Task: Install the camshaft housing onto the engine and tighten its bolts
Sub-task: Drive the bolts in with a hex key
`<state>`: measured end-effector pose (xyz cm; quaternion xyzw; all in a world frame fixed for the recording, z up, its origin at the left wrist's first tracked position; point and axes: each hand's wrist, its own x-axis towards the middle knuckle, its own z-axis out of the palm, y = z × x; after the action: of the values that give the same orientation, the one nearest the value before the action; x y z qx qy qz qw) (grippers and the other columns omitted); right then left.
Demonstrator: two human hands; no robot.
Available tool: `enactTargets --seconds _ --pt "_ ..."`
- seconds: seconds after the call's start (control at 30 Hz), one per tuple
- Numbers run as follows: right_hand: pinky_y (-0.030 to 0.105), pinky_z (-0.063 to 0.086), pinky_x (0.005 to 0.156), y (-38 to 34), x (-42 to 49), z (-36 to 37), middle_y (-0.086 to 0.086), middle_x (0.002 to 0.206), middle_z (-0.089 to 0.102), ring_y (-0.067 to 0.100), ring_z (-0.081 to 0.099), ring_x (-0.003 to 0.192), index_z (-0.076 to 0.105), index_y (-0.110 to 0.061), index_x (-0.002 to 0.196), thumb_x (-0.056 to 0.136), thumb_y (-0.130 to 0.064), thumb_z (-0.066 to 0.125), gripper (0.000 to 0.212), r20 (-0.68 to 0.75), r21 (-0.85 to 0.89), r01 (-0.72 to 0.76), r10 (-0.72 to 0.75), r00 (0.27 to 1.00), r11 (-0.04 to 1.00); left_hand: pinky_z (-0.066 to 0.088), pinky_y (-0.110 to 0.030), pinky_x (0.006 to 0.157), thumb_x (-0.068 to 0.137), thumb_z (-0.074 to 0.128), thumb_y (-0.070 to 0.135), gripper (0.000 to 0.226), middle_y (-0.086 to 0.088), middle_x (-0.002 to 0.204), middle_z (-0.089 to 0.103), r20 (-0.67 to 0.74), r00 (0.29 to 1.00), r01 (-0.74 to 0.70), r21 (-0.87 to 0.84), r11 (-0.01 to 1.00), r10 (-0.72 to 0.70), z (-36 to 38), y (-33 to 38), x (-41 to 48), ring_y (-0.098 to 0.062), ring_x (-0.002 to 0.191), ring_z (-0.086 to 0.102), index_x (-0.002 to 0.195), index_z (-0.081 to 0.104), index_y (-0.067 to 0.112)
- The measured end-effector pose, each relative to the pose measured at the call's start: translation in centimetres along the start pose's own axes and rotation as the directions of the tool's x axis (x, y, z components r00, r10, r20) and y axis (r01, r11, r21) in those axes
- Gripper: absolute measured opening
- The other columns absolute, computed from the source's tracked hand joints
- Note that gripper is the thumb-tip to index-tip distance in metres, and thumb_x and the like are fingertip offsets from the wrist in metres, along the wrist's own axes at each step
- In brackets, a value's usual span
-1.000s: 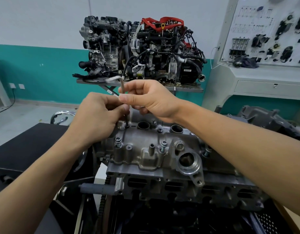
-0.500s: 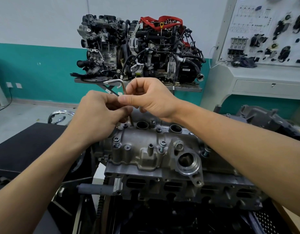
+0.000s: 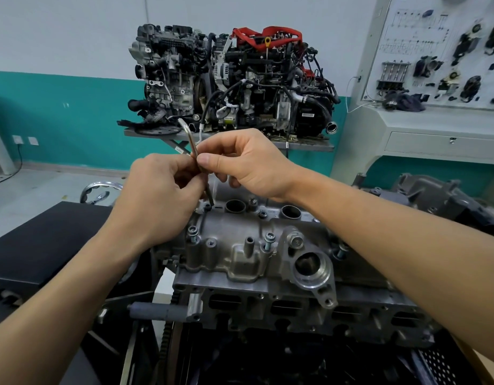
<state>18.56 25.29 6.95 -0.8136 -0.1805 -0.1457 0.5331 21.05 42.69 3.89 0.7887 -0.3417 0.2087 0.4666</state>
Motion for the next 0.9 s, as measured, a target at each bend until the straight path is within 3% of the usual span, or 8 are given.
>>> enactTargets --seconds 0.3,0.5,0.63,0.7,0.77,0.83,0.9 --pt "0.008 0.039 0.052 -0.38 -0.17 0.23 -0.016 0.066 0.065 -0.003 0.049 0.053 0.069 0.000 0.112 0.095 -0.001 0.063 0.018 0.016 -0.018 0.016 -0.015 1.000 1.000 0.056 -0.045 0.058 0.093 0.063 0.024 0.015 -0.008 0.067 0.072 -0.024 0.999 -0.020 0.051 0.998 0.022 0.19 -0.19 -0.13 -0.030 0.063 0.068 0.093 0.077 0.020" --pt "0.007 0.039 0.052 -0.39 -0.13 0.38 -0.024 0.057 0.063 -0.007 0.049 0.053 0.067 -0.001 0.116 0.098 -0.001 0.058 0.020 0.032 -0.036 0.018 -0.017 0.999 0.999 0.042 -0.029 0.044 0.091 0.063 0.020 0.017 -0.004 0.056 0.065 -0.031 0.999 -0.028 0.063 0.998 0.030 0.24 -0.09 -0.23 -0.023 0.050 0.055 0.078 0.074 0.023" --pt "0.010 0.038 0.051 -0.53 -0.18 0.51 -0.019 0.059 0.062 -0.005 0.050 0.055 0.069 -0.002 0.107 0.096 -0.003 0.061 0.014 -0.009 0.033 -0.023 0.024 1.000 0.999 0.041 -0.024 0.044 0.089 0.065 0.021 0.013 0.000 0.054 0.063 0.004 1.000 0.027 0.083 0.996 -0.027 0.36 -0.29 0.23 -0.015 0.049 0.053 0.080 0.075 0.020" --pt "0.016 0.036 0.051 -0.59 -0.12 0.61 -0.007 0.070 0.062 0.000 0.049 0.059 0.071 -0.003 0.105 0.094 -0.007 0.065 0.013 -0.039 0.068 -0.079 0.082 0.996 0.995 0.038 -0.016 0.044 0.088 0.068 0.023 0.012 0.002 0.054 0.064 0.064 0.995 0.076 0.026 0.997 -0.078 0.35 -0.36 0.44 -0.006 0.044 0.048 0.080 0.076 0.024" --pt "0.021 0.034 0.052 -0.57 -0.10 0.69 0.004 0.081 0.060 0.005 0.048 0.063 0.070 -0.004 0.105 0.093 -0.011 0.068 0.014 -0.048 0.101 -0.138 0.143 0.989 0.985 0.043 -0.024 0.053 0.088 0.072 0.029 0.011 -0.006 0.066 0.071 0.124 0.983 0.143 -0.066 0.987 -0.134 0.37 -0.34 0.51 -0.009 0.053 0.052 0.079 0.077 0.026" --pt "0.022 0.033 0.051 -0.55 -0.11 0.70 -0.001 0.077 0.062 0.006 0.049 0.062 0.070 -0.008 0.098 0.092 -0.010 0.069 0.006 -0.048 0.131 -0.162 0.170 0.984 0.978 0.044 -0.028 0.055 0.087 0.075 0.032 0.011 -0.017 0.075 0.072 0.169 0.964 0.235 -0.186 0.954 -0.204 0.20 -0.12 0.53 -0.017 0.059 0.055 0.079 0.078 0.024" --pt "0.021 0.034 0.049 -0.56 -0.08 0.69 -0.004 0.073 0.061 0.005 0.051 0.060 0.068 -0.013 0.090 0.091 -0.010 0.070 0.003 -0.052 0.148 -0.167 0.176 0.983 0.975 0.044 -0.024 0.048 0.085 0.077 0.027 0.006 -0.022 0.080 0.072 0.243 0.929 0.343 -0.277 0.897 -0.280 -0.18 0.10 0.76 -0.022 0.063 0.054 0.081 0.080 0.025"
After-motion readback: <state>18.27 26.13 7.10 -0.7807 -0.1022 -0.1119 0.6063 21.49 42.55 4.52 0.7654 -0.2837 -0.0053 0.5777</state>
